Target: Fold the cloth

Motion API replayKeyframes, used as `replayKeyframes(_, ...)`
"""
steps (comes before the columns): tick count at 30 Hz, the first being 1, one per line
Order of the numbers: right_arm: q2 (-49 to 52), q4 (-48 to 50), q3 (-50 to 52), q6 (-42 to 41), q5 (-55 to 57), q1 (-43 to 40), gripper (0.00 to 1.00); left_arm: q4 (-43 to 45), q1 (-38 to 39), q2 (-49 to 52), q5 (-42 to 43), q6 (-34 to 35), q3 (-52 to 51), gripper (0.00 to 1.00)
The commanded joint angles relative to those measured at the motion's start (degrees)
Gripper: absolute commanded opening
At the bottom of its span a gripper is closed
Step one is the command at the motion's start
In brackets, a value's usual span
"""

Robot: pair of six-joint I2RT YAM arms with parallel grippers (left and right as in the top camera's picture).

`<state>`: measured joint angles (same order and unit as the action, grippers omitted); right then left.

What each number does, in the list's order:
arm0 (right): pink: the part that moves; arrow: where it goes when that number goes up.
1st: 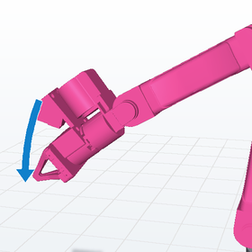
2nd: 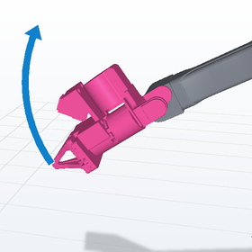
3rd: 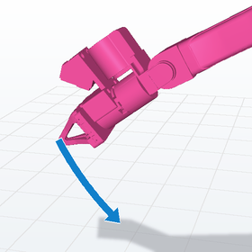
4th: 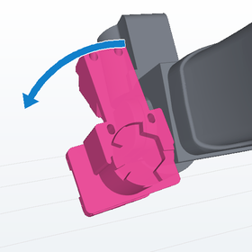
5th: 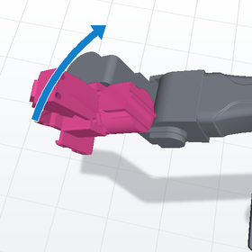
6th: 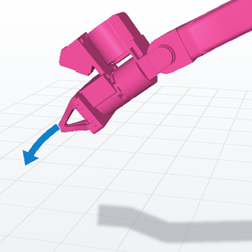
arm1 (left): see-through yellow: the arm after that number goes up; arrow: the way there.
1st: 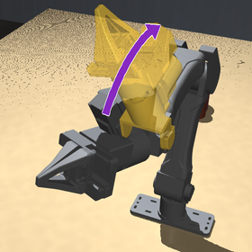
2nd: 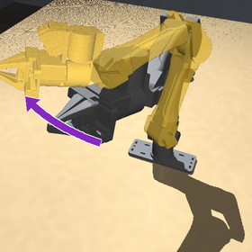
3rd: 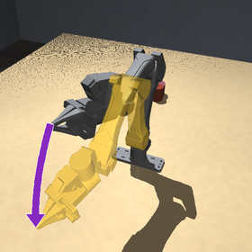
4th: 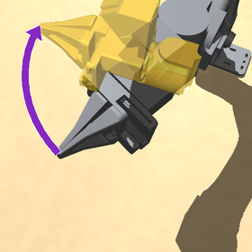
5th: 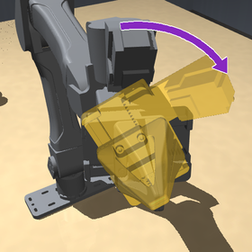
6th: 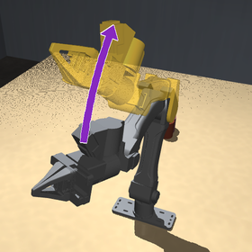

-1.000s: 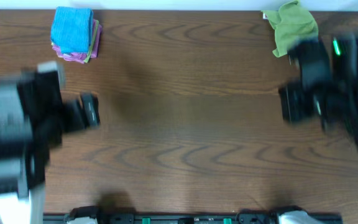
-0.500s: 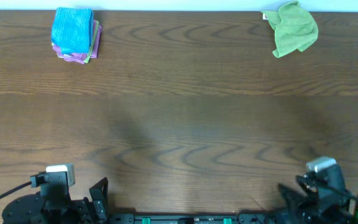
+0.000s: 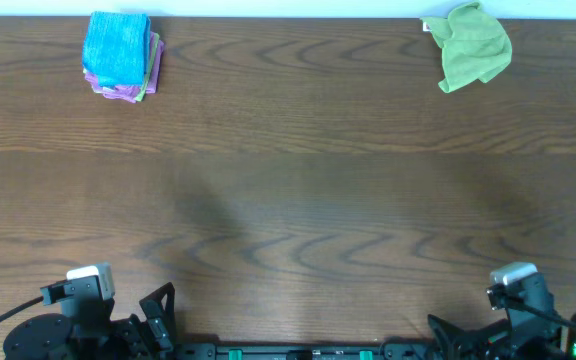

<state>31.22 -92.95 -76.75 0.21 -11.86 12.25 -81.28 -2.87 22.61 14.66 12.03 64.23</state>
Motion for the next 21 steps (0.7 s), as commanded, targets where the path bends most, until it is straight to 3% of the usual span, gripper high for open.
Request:
replayKeyframes(1,-0.11,-0.09,0.26,-1.01,-0.37,0.57,0.99,-0.50,0.28,-0.31,0.15,0.63,-0.15,0.95)
replayKeyframes(12,-0.11,-0.11,0.26,-0.98,-0.37,0.57,0.99,-2.49,0.28,-0.31,-1.09,0.22,-0.15,0.95)
replayKeyframes(16,-0.11,-0.11,0.26,-0.98,-0.37,0.57,0.99,-3.21,0.28,-0.39,-5.33,0.00,-0.15,0.95)
replayKeyframes(21,-0.11,-0.11,0.26,-0.98,-0.37,0.57,0.99,7.13,0.28,-6.84,-6.16,0.37,-1.84,0.95)
